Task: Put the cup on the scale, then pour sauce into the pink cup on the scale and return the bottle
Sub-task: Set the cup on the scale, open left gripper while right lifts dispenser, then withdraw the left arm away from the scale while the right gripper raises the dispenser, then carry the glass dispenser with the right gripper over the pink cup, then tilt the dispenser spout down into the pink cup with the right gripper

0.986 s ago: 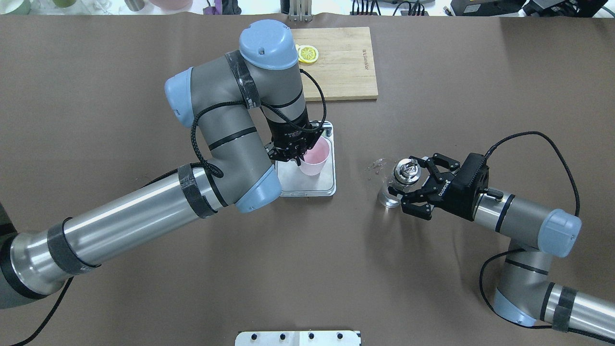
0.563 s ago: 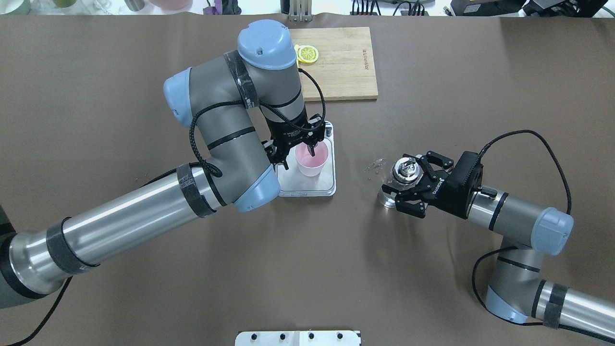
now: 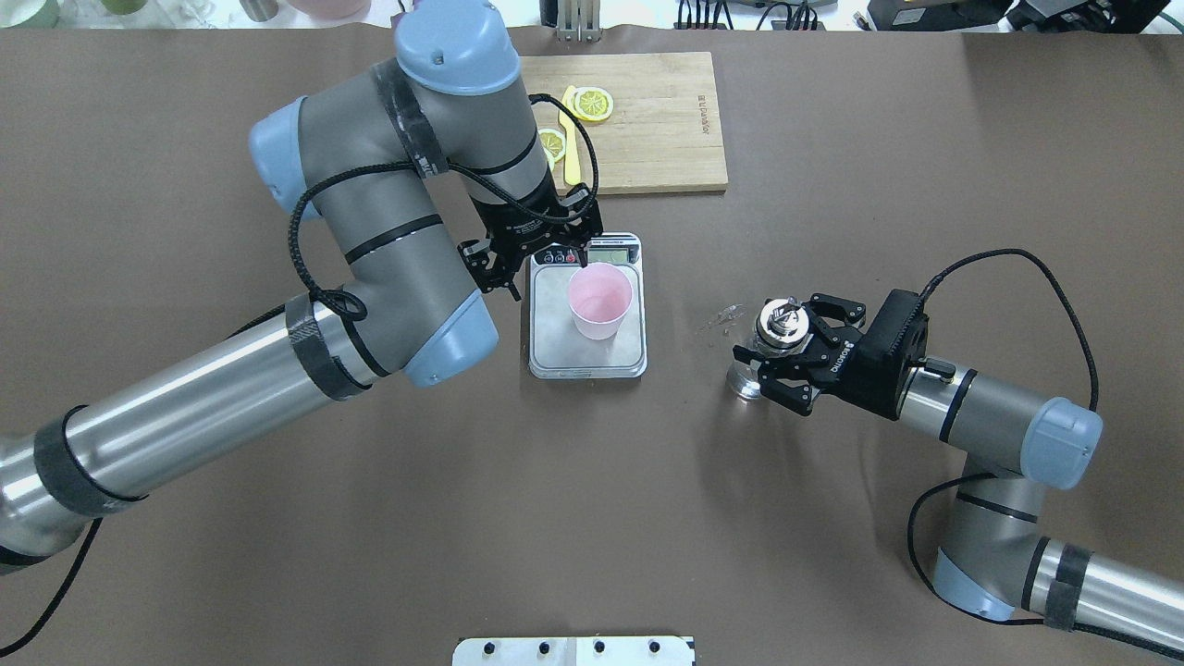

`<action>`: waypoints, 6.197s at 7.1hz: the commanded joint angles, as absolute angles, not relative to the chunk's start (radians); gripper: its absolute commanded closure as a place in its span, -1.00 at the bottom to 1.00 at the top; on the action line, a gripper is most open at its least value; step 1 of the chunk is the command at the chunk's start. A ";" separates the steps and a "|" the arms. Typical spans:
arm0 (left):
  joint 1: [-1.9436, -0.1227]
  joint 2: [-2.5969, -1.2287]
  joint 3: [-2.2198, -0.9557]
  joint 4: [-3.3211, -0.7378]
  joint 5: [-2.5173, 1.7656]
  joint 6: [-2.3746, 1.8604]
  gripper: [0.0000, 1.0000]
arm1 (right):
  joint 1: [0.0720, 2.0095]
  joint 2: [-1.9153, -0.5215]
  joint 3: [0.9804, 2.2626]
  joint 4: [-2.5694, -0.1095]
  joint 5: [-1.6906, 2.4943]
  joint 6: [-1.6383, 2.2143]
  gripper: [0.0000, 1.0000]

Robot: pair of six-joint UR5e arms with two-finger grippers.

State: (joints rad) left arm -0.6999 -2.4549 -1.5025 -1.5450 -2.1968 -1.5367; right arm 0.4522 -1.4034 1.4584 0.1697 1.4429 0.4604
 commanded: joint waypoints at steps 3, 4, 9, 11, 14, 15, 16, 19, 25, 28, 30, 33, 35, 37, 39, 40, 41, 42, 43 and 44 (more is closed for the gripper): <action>-0.811 -2.265 -1.773 -1.292 -2.188 -1.205 -0.94 | 0.529 -1.407 1.471 0.062 1.523 0.448 0.30; -0.880 -2.232 -1.813 -1.289 -2.194 -1.102 -0.96 | 0.581 -1.401 1.477 0.005 1.573 0.443 0.30; -1.188 -2.023 -1.723 -1.290 -2.184 -0.520 -0.97 | 0.634 -1.347 1.756 -0.580 1.609 0.283 0.30; -1.285 -1.958 -1.709 -1.298 -2.184 -0.404 -0.97 | 0.629 -1.316 1.782 -0.690 1.605 0.267 0.29; -1.321 -1.893 -1.669 -1.385 -2.192 -0.399 -0.97 | 0.608 -1.208 1.805 -0.936 1.566 0.178 0.29; -1.324 -1.838 -1.663 -1.466 -2.194 -0.399 -0.97 | 0.606 -1.189 1.805 -0.977 1.568 0.119 0.30; -1.344 -1.815 -1.640 -1.521 -2.200 -0.397 -0.97 | 0.606 -1.186 1.805 -1.006 1.568 0.115 0.30; -1.368 -1.732 -1.635 -1.528 -2.242 -0.226 -0.97 | 0.577 -1.125 1.859 -1.263 1.519 0.112 0.30; -1.410 -1.632 -1.609 -1.546 -2.276 0.058 -0.97 | 0.496 -1.085 1.871 -1.466 1.411 0.109 0.30; -1.450 -1.565 -1.611 -1.545 -2.303 0.089 -0.97 | 0.463 -1.010 1.861 -1.603 1.356 0.109 0.30; -1.468 -1.563 -1.609 -1.545 -2.303 0.083 -0.97 | 0.440 -0.994 1.852 -1.652 1.324 0.106 0.30; -1.479 -1.565 -1.611 -1.546 -2.321 0.083 -0.97 | 0.423 -0.942 1.836 -1.769 1.287 0.084 0.30; -1.477 -1.565 -1.606 -1.546 -2.324 0.080 -0.97 | 0.422 -0.916 1.795 -1.791 1.281 0.084 0.30; -1.477 -1.572 -1.606 -1.546 -2.324 0.080 -0.97 | 0.414 -0.865 1.779 -1.885 1.269 0.084 0.30; -1.477 -1.578 -1.603 -1.546 -2.324 0.080 -0.97 | 0.414 -0.865 1.786 -1.948 1.244 0.084 0.30; -1.477 -1.580 -1.603 -1.546 -2.324 0.078 -0.97 | 0.407 -0.868 1.789 -1.972 1.235 0.084 0.30; -1.477 -1.580 -1.601 -1.546 -2.324 0.078 -0.97 | 0.399 -0.864 1.789 -2.005 1.223 0.084 0.30; -1.477 -1.582 -1.605 -1.545 -2.324 0.069 -0.97 | 0.393 -0.862 1.789 -2.023 1.217 0.084 0.30; -1.477 -1.583 -1.603 -1.549 -2.324 0.042 -0.97 | 0.387 -0.861 1.790 -2.040 1.207 0.084 0.30; -1.477 -1.582 -1.598 -1.560 -2.324 0.041 -0.97 | 0.379 -0.861 1.789 -2.048 1.200 0.084 0.30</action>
